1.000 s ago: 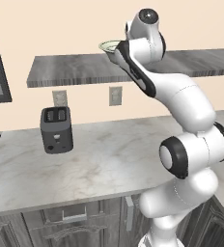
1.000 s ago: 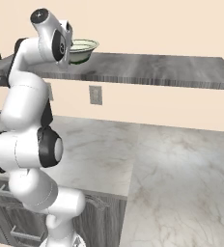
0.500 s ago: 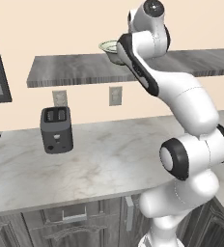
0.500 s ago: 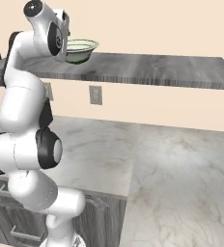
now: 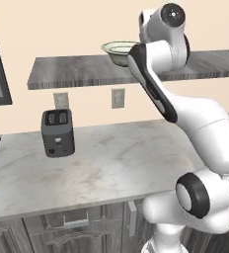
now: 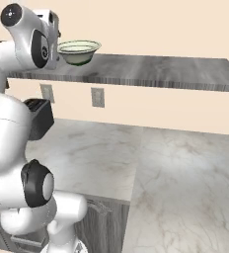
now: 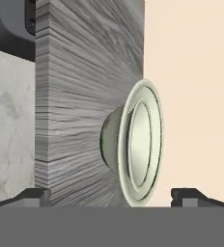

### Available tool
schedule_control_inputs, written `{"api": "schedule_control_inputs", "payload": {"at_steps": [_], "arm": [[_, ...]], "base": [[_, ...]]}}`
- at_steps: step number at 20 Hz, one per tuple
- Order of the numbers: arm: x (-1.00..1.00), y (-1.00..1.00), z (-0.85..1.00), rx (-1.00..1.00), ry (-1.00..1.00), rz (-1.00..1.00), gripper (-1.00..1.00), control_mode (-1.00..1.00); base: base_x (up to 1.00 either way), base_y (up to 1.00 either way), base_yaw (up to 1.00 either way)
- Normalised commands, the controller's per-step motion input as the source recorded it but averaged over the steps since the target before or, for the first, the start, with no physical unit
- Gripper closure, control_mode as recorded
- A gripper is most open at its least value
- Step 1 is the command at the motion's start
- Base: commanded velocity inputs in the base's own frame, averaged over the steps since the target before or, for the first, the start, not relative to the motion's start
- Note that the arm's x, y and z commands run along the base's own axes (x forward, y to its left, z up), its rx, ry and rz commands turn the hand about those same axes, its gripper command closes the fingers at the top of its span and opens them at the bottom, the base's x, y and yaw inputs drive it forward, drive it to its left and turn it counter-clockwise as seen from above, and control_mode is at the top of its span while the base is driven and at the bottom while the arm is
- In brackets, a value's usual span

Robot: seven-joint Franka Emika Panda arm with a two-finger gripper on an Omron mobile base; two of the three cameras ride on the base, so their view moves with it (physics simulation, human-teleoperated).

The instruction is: Pick up the bowls on the counter and stack them on top of one another in the open cabinet. Place the smaller bowl on top of the larger bowl.

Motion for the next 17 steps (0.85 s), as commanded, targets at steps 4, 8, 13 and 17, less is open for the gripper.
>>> {"api": "schedule_control_inputs", "payload": {"at_steps": [4,8,13,17], "arm": [[-1.0,0.0,-0.03,0.0,-0.03,-0.01,-1.0,-1.0],[-1.0,0.0,0.0,-0.06,-0.03,-0.02,-1.0,-1.0],[-1.0,0.02,0.0,-0.13,-0.06,-0.05,-1.0,-1.0],[-0.92,0.01,-0.11,-0.2,-0.1,-0.11,-1.0,-1.0]], "base": [[0.0,0.0,0.0],[0.0,0.0,0.0],[0.0,0.0,0.0],[0.0,0.0,0.0]]}}
